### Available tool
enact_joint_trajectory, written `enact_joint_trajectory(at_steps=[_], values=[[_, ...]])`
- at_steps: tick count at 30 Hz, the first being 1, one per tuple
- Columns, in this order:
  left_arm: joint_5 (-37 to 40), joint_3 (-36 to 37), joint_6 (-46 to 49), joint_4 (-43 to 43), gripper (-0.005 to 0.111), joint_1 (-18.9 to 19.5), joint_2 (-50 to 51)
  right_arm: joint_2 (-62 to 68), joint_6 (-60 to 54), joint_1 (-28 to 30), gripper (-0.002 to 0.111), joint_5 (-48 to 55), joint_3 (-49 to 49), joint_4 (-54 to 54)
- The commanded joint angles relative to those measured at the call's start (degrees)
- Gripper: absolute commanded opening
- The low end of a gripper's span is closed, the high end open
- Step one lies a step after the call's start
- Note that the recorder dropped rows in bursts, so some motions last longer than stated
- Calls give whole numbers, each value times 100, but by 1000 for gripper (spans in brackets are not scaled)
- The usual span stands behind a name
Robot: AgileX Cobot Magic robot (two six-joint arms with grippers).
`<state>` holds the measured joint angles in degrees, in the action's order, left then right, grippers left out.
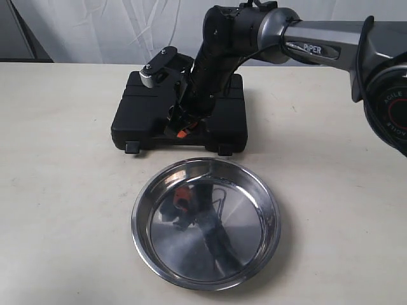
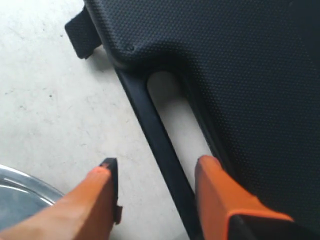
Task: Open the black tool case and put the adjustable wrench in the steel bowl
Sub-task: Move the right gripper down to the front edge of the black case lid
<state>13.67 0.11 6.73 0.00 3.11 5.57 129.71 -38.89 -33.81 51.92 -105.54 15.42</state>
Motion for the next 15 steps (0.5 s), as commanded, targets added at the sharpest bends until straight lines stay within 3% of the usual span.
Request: enact_joint_trajectory(at_steps=[1,15], values=[[-43,-11,-32,0,0,-41,-22,-21,-53,5,47,-25,-35,21],[-43,-11,-32,0,0,-41,-22,325,-280,-163,47,-24,-35,-205]])
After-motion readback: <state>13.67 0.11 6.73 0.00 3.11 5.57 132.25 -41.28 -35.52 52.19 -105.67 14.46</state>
